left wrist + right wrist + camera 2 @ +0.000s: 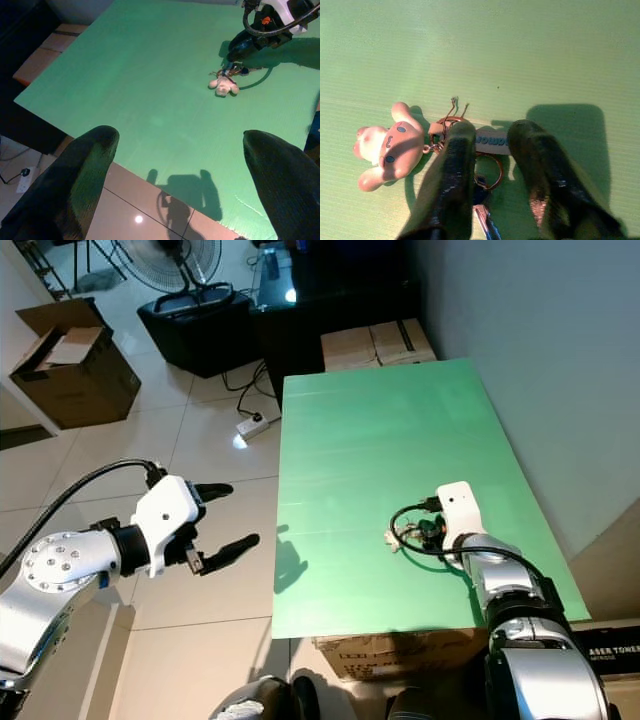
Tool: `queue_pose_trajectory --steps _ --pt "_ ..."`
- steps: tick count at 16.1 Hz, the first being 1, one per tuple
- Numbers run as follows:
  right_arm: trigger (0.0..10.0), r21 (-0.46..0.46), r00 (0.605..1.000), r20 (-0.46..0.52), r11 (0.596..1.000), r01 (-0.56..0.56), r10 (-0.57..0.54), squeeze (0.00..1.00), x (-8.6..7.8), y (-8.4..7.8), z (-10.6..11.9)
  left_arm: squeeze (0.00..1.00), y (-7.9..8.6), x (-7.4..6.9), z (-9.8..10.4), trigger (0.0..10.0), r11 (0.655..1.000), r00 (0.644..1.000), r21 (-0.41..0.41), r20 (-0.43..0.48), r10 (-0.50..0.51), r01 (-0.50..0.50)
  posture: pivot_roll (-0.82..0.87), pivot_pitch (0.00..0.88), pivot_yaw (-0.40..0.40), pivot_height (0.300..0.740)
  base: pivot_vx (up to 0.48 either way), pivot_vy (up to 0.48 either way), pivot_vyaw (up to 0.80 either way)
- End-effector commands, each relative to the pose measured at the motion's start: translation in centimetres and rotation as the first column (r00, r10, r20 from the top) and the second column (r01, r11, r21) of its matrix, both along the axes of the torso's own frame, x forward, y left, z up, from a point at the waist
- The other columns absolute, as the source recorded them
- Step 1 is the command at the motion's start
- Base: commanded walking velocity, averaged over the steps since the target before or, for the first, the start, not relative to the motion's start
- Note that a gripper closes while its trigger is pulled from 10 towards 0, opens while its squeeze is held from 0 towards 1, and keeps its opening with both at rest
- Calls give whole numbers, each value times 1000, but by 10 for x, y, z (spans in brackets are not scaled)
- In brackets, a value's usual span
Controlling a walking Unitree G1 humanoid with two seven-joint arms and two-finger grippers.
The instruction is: Hang keys on a hook
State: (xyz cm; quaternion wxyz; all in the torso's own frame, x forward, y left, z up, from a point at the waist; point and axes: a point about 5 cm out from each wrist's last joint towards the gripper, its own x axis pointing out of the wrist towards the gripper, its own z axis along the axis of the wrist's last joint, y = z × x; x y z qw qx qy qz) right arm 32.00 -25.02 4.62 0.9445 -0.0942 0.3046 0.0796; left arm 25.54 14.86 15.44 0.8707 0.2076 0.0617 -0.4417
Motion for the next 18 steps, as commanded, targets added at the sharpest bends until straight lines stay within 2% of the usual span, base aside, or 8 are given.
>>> queue_pose_trajectory --steps 1,2,4,7,15,16,17,18 --pt "4745 15 1000 -17 1000 -18 19 0 -1 5 -3 0 4 0 0 10000 1000 1000 22 -3 8 -8 15 115 200 740 0 0 0" --pt "4902 25 999 -27 999 -21 21 0 -2 7 -5 0 4 0 1 10000 1000 1000 22 -3 8 -8 16 116 201 740 0 0 0" --pt "6510 30 998 -52 999 -34 35 0 -4 9 -9 0 5 0 1 10000 1000 1000 24 -5 8 -8 19 118 200 740 0 0 0" --pt "9961 15 995 -97 999 -36 37 0 -6 8 -12 0 5 -1 1 10000 1000 1000 24 -9 7 -7 16 122 200 740 0 0 0" --pt "10000 -21 984 -176 1000 -13 9 0 -17 6 -26 0 5 -6 -2 10000 1000 1000 20 -29 0 1 16 131 194 740 0 0 0" --pt "9137 -25 982 -186 1000 -17 12 0 -18 6 -27 0 4 -6 -3 10000 1000 1000 19 -30 -2 2 16 129 193 740 0 0 0" --pt "4431 -45 981 -194 999 -27 18 0 -19 5 -28 0 3 -6 -3 10000 1000 1000 19 -31 -2 3 16 129 193 740 0 0 0" --pt "1176 -54 980 -197 998 -28 17 0 -19 4 -28 0 3 -6 -4 10000 1000 999 18 -32 -2 3 14 128 193 740 0 0 0"
